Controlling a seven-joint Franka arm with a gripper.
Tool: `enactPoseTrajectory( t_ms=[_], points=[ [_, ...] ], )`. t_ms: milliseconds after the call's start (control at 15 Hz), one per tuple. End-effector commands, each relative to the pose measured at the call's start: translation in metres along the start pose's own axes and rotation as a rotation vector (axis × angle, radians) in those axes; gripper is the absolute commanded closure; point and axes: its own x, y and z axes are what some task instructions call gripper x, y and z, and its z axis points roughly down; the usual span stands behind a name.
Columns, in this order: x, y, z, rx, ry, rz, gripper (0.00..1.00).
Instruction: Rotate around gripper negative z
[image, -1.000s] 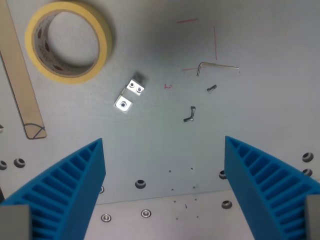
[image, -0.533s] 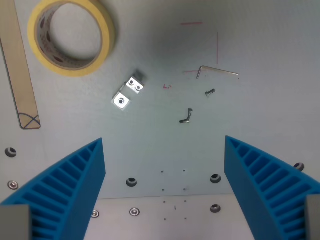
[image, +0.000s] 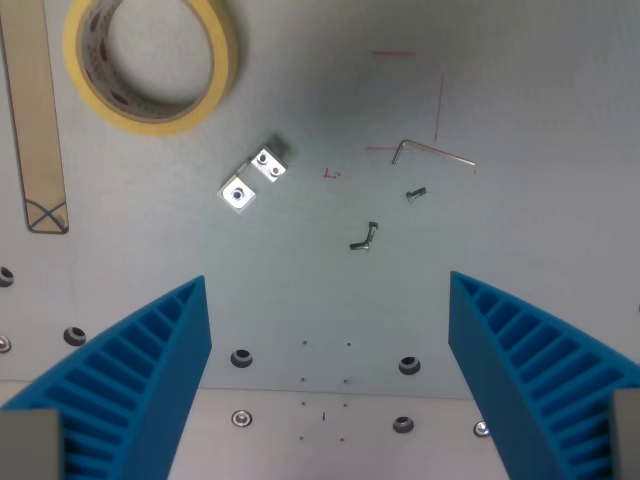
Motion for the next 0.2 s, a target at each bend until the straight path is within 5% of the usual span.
enactPoseTrajectory(
  t_ms=[67,200],
  points=[
    [-0.0003,0.0005,-0.0018,0.000,0.004,-0.171,0.00],
    [-0.0003,0.0005,-0.0018,0.000,0.004,-0.198,0.00]
  ],
)
